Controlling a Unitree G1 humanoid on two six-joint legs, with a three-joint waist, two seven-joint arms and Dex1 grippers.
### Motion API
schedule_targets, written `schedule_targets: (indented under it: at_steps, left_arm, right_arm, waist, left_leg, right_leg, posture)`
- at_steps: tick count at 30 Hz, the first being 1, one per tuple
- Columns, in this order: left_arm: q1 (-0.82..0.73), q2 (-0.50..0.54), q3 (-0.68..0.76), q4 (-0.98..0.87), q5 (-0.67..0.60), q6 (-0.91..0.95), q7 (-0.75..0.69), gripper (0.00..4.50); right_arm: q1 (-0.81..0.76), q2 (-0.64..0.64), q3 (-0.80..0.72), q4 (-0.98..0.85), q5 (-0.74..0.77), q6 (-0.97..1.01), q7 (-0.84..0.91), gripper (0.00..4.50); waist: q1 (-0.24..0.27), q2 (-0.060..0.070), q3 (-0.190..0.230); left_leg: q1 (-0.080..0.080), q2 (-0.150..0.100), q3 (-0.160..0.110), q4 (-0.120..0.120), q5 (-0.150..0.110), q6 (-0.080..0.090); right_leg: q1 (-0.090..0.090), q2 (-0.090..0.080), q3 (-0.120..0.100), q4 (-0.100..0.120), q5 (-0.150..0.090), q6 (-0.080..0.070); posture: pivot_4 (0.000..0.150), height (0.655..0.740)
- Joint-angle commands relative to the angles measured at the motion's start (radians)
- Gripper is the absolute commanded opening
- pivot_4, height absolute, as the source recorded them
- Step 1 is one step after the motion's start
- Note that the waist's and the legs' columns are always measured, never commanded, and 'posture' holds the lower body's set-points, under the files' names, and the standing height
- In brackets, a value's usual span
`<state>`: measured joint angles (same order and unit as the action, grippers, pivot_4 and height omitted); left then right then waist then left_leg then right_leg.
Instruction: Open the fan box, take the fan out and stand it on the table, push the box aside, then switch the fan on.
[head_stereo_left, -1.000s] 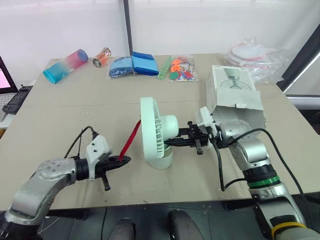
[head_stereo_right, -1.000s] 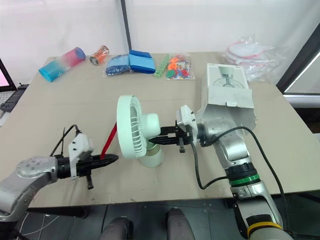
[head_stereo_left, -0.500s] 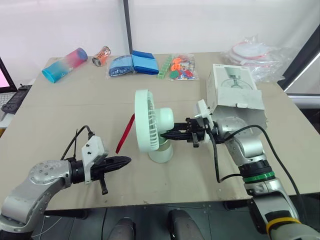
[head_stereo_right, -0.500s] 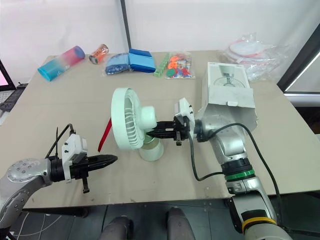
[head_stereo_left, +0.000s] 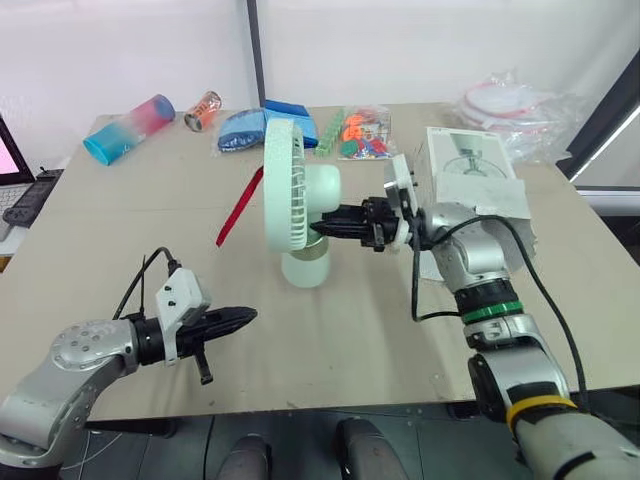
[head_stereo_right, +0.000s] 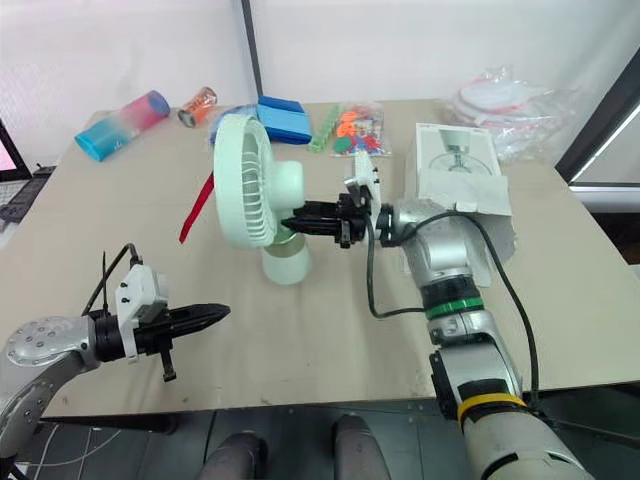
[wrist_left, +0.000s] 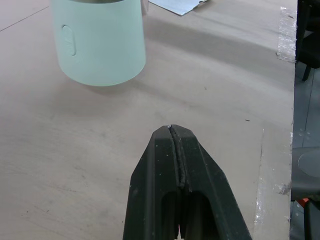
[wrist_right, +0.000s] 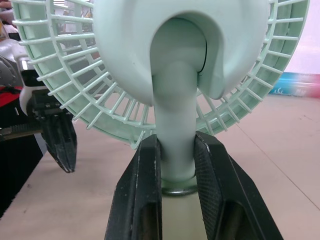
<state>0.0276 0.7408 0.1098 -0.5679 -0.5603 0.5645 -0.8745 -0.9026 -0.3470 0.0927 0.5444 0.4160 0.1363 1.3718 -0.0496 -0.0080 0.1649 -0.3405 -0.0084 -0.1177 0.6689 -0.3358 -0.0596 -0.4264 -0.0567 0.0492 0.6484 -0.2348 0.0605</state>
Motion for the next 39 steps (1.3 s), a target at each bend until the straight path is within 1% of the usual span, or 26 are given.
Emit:
schedule_targets:
  at_steps: [1, 6, 9, 18, 19, 23, 24, 25, 27, 29, 34, 39]
  left_arm:
    - [-0.005, 0.000, 0.022, -0.034, -0.011, -0.018, 0.012, 0.08]
    - [0.001, 0.000, 0.023, -0.045, -0.013, -0.013, 0.023, 0.08]
    - [0.004, 0.000, 0.024, -0.051, -0.011, -0.012, 0.032, 0.08]
    - [0.005, -0.001, 0.018, -0.072, -0.012, 0.000, 0.060, 0.08]
    - [0.003, 0.000, 0.017, -0.072, -0.012, 0.001, 0.062, 0.00]
    - [-0.002, 0.002, 0.013, -0.072, -0.012, 0.003, 0.068, 0.00]
    - [-0.004, 0.002, 0.012, -0.072, -0.012, 0.003, 0.068, 0.00]
    - [-0.005, 0.003, 0.011, -0.071, -0.011, 0.004, 0.068, 0.00]
    - [-0.008, 0.004, 0.010, -0.069, -0.011, 0.004, 0.067, 0.00]
    - [-0.011, 0.003, 0.010, -0.063, -0.010, 0.003, 0.066, 0.00]
    - [-0.012, -0.004, 0.014, -0.046, 0.001, -0.004, 0.076, 0.00]
    - [0.006, -0.031, 0.041, -0.027, 0.029, 0.011, 0.156, 0.00]
  right_arm:
    - [-0.090, 0.022, -0.024, 0.131, -0.029, -0.107, 0.032, 0.37]
    - [-0.147, 0.044, -0.019, 0.275, -0.079, -0.172, 0.070, 0.37]
    - [-0.155, 0.059, -0.011, 0.321, -0.102, -0.200, 0.085, 0.37]
    - [-0.182, 0.065, -0.015, 0.435, -0.170, -0.262, 0.126, 0.37]
    - [-0.185, 0.063, -0.017, 0.441, -0.174, -0.266, 0.130, 1.40]
    - [-0.189, 0.056, -0.027, 0.450, -0.188, -0.286, 0.132, 2.85]
    - [-0.189, 0.052, -0.031, 0.448, -0.190, -0.289, 0.133, 3.43]
    - [-0.187, 0.047, -0.033, 0.445, -0.192, -0.297, 0.132, 3.43]
    - [-0.181, 0.035, -0.036, 0.434, -0.193, -0.299, 0.138, 4.13]
    - [-0.167, 0.014, -0.040, 0.411, -0.192, -0.298, 0.142, 4.41]
    - [-0.099, -0.046, -0.050, 0.323, -0.182, -0.279, 0.132, 4.41]
    - [0.074, -0.145, -0.075, 0.086, -0.158, -0.198, 0.082, 4.41]
  waist:
    - [0.000, 0.000, 0.000]
    - [-0.001, 0.001, 0.001]
    - [-0.001, 0.001, 0.001]
    - [-0.004, 0.001, 0.001]
    - [-0.004, 0.001, 0.001]
    - [-0.004, 0.001, 0.001]
    - [-0.004, 0.001, 0.001]
    - [-0.004, 0.001, 0.001]
    - [-0.004, 0.001, 0.001]
    - [-0.004, 0.001, 0.001]
    - [-0.002, 0.001, 0.001]
    - [0.003, 0.001, 0.001]
  left_leg:
    - [0.000, 0.000, 0.000, 0.000, 0.000, 0.000]
    - [0.000, 0.000, 0.000, 0.000, 0.000, -0.001]
    - [0.000, 0.000, 0.000, 0.000, 0.002, -0.004]
    - [0.001, 0.000, 0.000, 0.000, 0.002, -0.004]
    - [0.001, 0.000, 0.000, 0.000, 0.002, -0.004]
    - [0.001, 0.000, 0.000, 0.000, 0.002, -0.004]
    - [0.001, 0.000, 0.000, 0.000, 0.002, -0.004]
    - [0.001, 0.000, 0.000, 0.000, 0.002, -0.004]
    - [0.001, 0.000, 0.000, 0.000, 0.002, -0.004]
    - [0.001, 0.000, 0.000, 0.000, 0.002, -0.004]
    - [0.000, 0.000, 0.000, 0.000, 0.002, -0.004]
    - [0.000, 0.000, 0.000, 0.000, 0.002, -0.004]
  right_leg:
    - [0.000, 0.000, 0.000, 0.000, 0.000, 0.000]
    - [0.000, 0.000, 0.000, 0.000, 0.000, 0.000]
    - [-0.001, 0.000, 0.000, 0.000, 0.000, 0.000]
    - [0.000, 0.001, 0.000, 0.001, 0.000, 0.000]
    - [0.000, 0.001, 0.000, 0.001, 0.000, 0.000]
    - [0.000, 0.000, 0.000, 0.001, 0.000, 0.000]
    - [0.000, 0.000, 0.000, 0.001, 0.000, 0.000]
    - [0.000, 0.000, 0.000, 0.001, 0.000, 0.000]
    - [0.000, 0.000, 0.000, 0.001, 0.000, 0.000]
    - [0.000, 0.000, 0.000, 0.001, 0.000, 0.000]
    - [0.000, 0.000, 0.000, 0.001, 0.000, 0.000]
    - [0.000, 0.000, 0.000, 0.001, 0.000, 0.000]
  posture:
    - [0.150, 0.7400]
    - [0.150, 0.7400]
    - [0.150, 0.7400]
    - [0.150, 0.7400]
    - [0.150, 0.7400]
    - [0.150, 0.7400]
    - [0.150, 0.7400]
    - [0.150, 0.7400]
    - [0.150, 0.7400]
    - [0.150, 0.7400]
    - [0.150, 0.7400]
    - [0.150, 0.7400]
